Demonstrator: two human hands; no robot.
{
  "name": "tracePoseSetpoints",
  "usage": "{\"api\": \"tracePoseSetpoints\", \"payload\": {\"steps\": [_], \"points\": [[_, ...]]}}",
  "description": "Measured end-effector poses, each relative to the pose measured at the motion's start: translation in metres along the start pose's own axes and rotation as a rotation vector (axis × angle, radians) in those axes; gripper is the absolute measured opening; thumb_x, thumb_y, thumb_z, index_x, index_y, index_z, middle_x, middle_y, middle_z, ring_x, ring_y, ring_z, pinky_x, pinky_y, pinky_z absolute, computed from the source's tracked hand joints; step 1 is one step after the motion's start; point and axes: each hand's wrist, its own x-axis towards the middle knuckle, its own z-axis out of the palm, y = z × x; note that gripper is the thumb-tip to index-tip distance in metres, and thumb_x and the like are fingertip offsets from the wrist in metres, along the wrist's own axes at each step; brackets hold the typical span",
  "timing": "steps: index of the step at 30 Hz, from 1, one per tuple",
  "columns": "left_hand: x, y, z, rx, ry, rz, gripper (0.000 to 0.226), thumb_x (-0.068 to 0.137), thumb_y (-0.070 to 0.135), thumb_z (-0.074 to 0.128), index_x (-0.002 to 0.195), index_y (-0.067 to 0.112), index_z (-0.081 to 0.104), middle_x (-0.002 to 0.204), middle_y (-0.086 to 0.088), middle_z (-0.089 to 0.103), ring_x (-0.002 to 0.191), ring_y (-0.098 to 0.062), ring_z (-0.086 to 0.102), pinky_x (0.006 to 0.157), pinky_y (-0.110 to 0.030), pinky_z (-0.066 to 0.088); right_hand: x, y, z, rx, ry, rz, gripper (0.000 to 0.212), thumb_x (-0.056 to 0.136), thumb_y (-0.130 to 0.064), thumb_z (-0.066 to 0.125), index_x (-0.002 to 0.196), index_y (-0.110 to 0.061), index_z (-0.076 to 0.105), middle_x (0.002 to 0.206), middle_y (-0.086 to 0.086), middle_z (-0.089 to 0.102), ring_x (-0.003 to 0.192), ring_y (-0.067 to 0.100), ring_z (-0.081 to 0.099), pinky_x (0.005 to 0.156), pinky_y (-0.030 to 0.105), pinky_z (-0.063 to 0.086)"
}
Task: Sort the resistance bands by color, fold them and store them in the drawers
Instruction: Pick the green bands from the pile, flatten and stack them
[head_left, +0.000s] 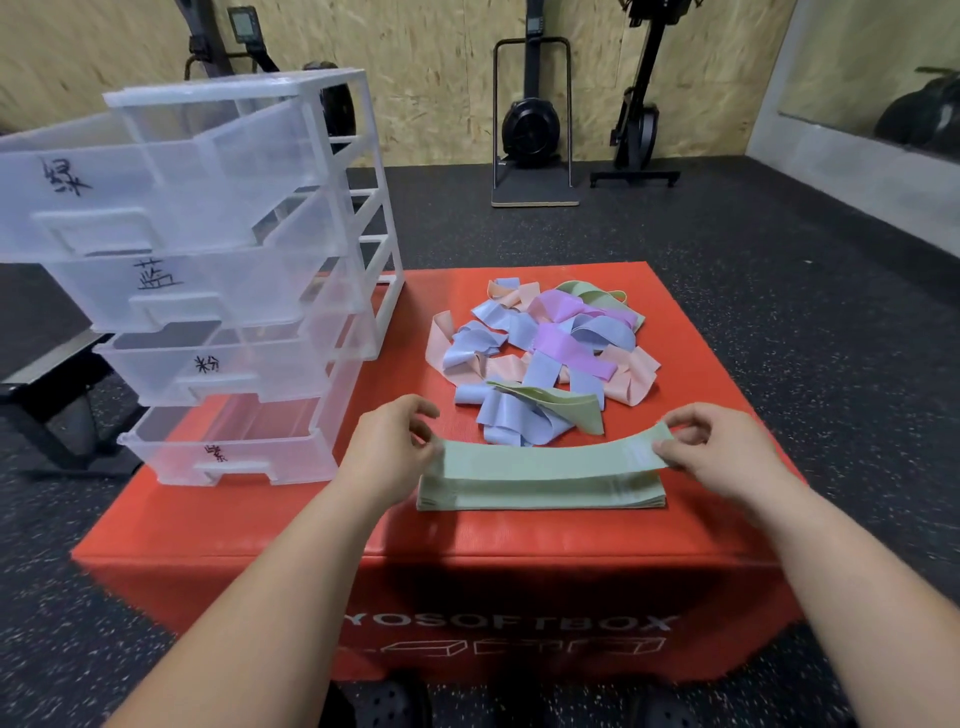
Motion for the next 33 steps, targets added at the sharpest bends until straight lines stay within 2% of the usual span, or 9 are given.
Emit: {"api": "tracePoseSetpoints", "payload": {"steps": [4, 8, 9, 12, 17, 20, 24, 28, 33], "points": [[-0.003, -0.006, 0.001, 0.068, 0.018, 0.02, 0.03, 0.084, 0.01, 0.074, 0.109, 0.025, 0.072, 0.081, 0.011, 0.068, 0.075, -0.006, 0.064, 0.073, -0.027, 0.05, -0.003, 0.0, 0.006, -0.217, 0.002, -0.135, 0.025, 0.078, -0.024, 0.083, 0.096, -0.037, 0.073, 0.07, -0.011, 0.071, 0.072, 0.009, 0.067, 0.065, 0.027, 0.043], [-0.005, -0.012, 0.003, 0.114, 0.003, 0.035, 0.032, 0.082, 0.01, 0.073, 0.11, 0.026, 0.071, 0.081, 0.011, 0.067, 0.077, -0.013, 0.064, 0.076, -0.036, 0.057, -0.007, 0.0, 0.011, -0.312, 0.001, -0.207, 0.027, 0.079, -0.024, 0.08, 0.098, -0.04, 0.071, 0.074, -0.012, 0.07, 0.078, 0.004, 0.064, 0.063, 0.01, 0.033], [-0.005, -0.014, 0.004, 0.13, -0.011, 0.055, 0.034, 0.082, 0.01, 0.073, 0.111, 0.027, 0.071, 0.081, 0.01, 0.066, 0.077, -0.014, 0.064, 0.076, -0.038, 0.056, -0.007, 0.002, 0.014, -0.33, -0.004, -0.21, 0.027, 0.078, -0.025, 0.08, 0.097, -0.041, 0.071, 0.074, -0.014, 0.069, 0.079, 0.004, 0.064, 0.064, 0.012, 0.035], [-0.006, -0.019, 0.006, 0.17, -0.089, 0.118, 0.044, 0.081, 0.007, 0.072, 0.12, 0.026, 0.069, 0.085, 0.009, 0.065, 0.08, -0.016, 0.061, 0.076, -0.039, 0.054, -0.004, 0.01, 0.02, -0.418, -0.036, -0.225, 0.027, 0.074, -0.029, 0.08, 0.091, -0.047, 0.069, 0.074, -0.017, 0.067, 0.084, 0.013, 0.062, 0.072, 0.03, 0.046], [0.001, -0.026, 0.006, 0.228, -0.11, 0.163, 0.048, 0.084, 0.015, 0.076, 0.13, 0.026, 0.066, 0.106, 0.008, 0.059, 0.093, -0.016, 0.059, 0.088, -0.036, 0.053, 0.001, 0.015, 0.018, -0.464, -0.094, -0.261, 0.033, 0.074, -0.04, 0.083, 0.102, -0.051, 0.068, 0.094, -0.016, 0.058, 0.095, 0.015, 0.057, 0.088, 0.038, 0.052], [0.005, -0.028, 0.004, 0.233, -0.195, 0.251, 0.054, 0.085, 0.031, 0.08, 0.136, 0.03, 0.062, 0.12, 0.01, 0.062, 0.111, -0.014, 0.059, 0.101, -0.038, 0.051, 0.006, 0.013, 0.007, -0.458, -0.239, -0.359, 0.052, 0.072, -0.044, 0.089, 0.119, -0.045, 0.069, 0.118, -0.019, 0.058, 0.106, 0.008, 0.06, 0.098, 0.032, 0.049], [0.002, -0.029, 0.007, 0.305, -0.405, 0.305, 0.088, 0.073, 0.046, 0.09, 0.151, 0.036, 0.049, 0.133, 0.013, 0.062, 0.122, -0.013, 0.054, 0.106, -0.033, 0.045, 0.008, 0.015, 0.003, -0.526, -0.409, -0.434, 0.081, 0.065, -0.044, 0.094, 0.138, -0.043, 0.06, 0.133, -0.026, 0.057, 0.12, -0.001, 0.055, 0.108, 0.026, 0.042], [0.003, -0.028, 0.01, 0.324, -0.381, 0.327, 0.087, 0.073, 0.04, 0.092, 0.15, 0.037, 0.052, 0.13, 0.013, 0.066, 0.119, -0.015, 0.059, 0.1, -0.029, 0.045, 0.014, 0.024, 0.005, -0.523, -0.392, -0.428, 0.07, 0.065, -0.036, 0.096, 0.128, -0.043, 0.067, 0.124, -0.028, 0.066, 0.117, -0.001, 0.061, 0.105, 0.025, 0.045], [0.003, -0.026, 0.006, 0.339, -0.385, 0.326, 0.083, 0.071, 0.046, 0.091, 0.146, 0.04, 0.054, 0.128, 0.015, 0.065, 0.116, -0.012, 0.06, 0.098, -0.029, 0.048, 0.016, 0.026, 0.006, -0.529, -0.401, -0.424, 0.068, 0.063, -0.041, 0.096, 0.125, -0.044, 0.069, 0.12, -0.029, 0.066, 0.114, -0.002, 0.06, 0.103, 0.026, 0.046]]}}
